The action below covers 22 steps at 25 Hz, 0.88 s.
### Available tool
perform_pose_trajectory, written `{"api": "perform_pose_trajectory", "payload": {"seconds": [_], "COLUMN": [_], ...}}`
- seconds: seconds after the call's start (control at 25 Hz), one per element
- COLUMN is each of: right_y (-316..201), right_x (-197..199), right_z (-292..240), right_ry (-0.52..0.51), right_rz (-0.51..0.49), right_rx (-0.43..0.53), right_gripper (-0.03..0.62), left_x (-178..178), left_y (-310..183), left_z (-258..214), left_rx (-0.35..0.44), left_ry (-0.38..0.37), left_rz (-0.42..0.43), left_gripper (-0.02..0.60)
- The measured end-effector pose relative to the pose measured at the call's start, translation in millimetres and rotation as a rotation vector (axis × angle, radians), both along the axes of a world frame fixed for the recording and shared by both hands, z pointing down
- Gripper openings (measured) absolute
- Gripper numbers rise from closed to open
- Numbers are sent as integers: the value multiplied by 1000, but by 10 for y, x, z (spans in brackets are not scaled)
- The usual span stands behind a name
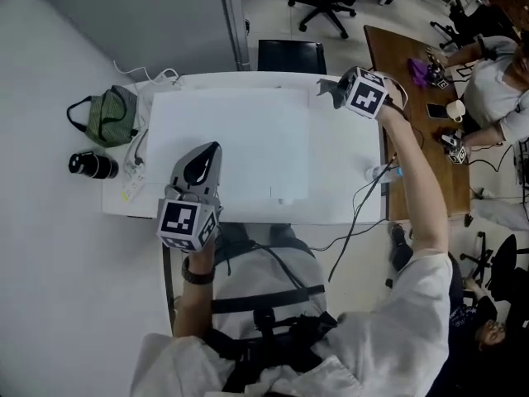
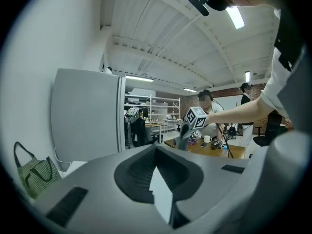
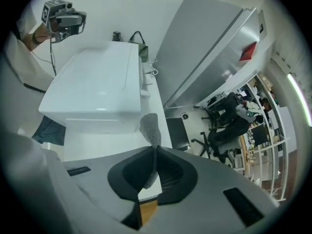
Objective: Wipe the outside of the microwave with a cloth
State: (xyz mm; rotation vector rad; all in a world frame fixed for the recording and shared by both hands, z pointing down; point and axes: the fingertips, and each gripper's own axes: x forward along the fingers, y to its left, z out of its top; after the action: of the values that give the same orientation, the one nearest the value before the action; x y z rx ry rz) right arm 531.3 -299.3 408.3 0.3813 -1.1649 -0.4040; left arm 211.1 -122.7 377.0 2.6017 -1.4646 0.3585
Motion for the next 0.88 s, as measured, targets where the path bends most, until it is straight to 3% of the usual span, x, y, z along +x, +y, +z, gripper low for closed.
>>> {"api": "perform_pose_trajectory", "payload": {"seconds": [0.16, 0.32, 0.44, 0.64, 0.88], "right_y": [-37, -85, -82, 102, 1012], "right_x": [-187, -390, -504, -704, -774], "right_z": [554, 1141, 1453, 1495, 1533], "right_ry": [-256, -518, -657, -689, -717], "right_rz": [41, 89, 91, -50, -124], "right_rx": [-85, -169, -217, -247, -413], "right_gripper": [25, 25, 25, 25, 25], "left_x": [295, 522, 642, 774, 991], "left_y": [0, -29, -46, -240, -284], "left_z": [95, 152, 203, 219, 278], "left_rx": [-48, -71, -83, -56, -65], "left_ry": [-40, -53, -63, -89, -94], "left_rz": [-38, -8, 23, 48, 103], "left_gripper": [29, 28, 28, 28, 28]}}
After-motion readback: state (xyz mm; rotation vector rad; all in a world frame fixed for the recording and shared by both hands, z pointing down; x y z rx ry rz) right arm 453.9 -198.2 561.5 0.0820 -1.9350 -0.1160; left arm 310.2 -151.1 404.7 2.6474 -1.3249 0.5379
